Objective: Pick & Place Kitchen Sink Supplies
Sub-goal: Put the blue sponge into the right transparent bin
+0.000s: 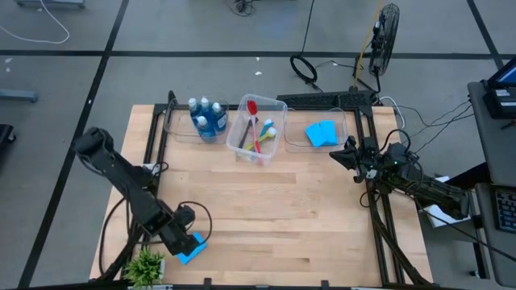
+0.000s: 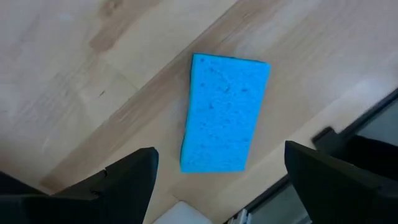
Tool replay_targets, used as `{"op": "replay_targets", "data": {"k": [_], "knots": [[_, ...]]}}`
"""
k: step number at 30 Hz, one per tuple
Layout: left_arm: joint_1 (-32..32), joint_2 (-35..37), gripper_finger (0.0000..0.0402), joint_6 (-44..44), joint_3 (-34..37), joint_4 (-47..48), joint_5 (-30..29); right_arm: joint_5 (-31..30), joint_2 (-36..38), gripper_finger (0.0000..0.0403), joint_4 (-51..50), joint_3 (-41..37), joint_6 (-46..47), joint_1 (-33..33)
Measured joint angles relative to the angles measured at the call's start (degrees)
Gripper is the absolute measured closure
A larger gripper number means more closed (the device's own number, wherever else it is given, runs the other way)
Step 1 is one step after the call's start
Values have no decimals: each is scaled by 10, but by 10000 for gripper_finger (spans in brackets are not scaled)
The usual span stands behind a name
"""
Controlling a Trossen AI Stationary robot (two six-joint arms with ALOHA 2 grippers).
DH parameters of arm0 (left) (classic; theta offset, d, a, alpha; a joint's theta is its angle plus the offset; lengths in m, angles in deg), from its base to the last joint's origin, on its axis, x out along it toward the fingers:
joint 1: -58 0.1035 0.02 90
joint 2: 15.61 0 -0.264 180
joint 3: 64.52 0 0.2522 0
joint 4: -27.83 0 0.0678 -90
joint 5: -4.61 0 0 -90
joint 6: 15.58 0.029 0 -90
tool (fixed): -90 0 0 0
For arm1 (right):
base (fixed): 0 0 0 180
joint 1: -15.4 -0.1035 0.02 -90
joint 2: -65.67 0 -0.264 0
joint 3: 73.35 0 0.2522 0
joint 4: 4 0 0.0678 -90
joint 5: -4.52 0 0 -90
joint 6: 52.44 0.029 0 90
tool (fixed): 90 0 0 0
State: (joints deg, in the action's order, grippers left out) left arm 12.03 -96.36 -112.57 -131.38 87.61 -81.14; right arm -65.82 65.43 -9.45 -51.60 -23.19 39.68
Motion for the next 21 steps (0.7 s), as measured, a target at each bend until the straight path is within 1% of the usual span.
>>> {"op": "replay_targets", "data": {"k": [7,13,21], "knots": [[-4,-34,52,-5,0,-24,-1,0,0,403,0,0,0,0],[-4,-69,52,30,0,-52,0,0,0,403,0,0,0,0],[-4,-125,53,46,0,-41,8,0,0,403,0,0,-1,0]]}}
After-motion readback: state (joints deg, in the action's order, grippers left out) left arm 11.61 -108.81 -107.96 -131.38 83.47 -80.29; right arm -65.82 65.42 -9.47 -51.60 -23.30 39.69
